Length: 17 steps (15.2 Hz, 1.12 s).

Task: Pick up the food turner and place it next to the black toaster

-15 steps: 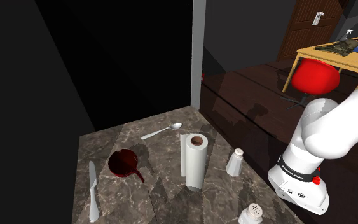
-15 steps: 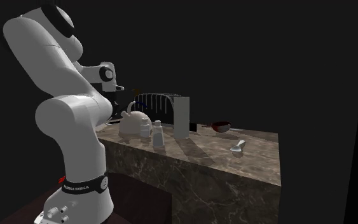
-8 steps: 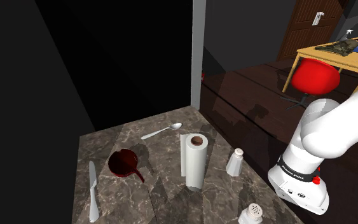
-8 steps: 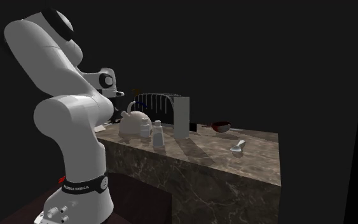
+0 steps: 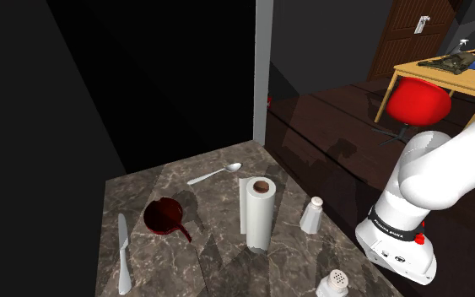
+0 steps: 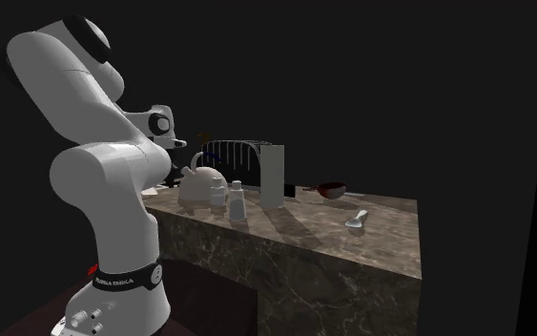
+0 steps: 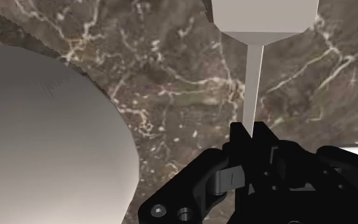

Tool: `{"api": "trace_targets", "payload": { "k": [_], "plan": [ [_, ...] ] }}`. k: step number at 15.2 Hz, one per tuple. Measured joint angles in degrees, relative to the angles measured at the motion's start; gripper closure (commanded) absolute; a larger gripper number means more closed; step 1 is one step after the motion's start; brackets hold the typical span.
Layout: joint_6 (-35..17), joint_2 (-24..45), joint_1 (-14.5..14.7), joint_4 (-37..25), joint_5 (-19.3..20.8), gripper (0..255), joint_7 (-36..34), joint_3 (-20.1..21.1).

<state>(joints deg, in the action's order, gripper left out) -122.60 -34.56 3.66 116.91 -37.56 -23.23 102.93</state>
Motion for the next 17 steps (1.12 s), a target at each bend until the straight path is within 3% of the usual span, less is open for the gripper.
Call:
{"api": "trace_targets", "payload": {
  "k": [1, 7, 12, 17],
  "plan": [
    [0.00, 0.00, -0.01, 0.00, 0.01, 0, 0.00, -0.01],
    [0.00, 0.00, 0.01, 0.01, 0.00, 0, 0.00, 0.00],
    [4.47, 2.27, 4.52, -1.91, 3.60, 0, -2.12, -5.89],
    [5.21, 2.48, 4.87, -2.37, 4.05, 0, -2.35, -6.55]
  ]
}}
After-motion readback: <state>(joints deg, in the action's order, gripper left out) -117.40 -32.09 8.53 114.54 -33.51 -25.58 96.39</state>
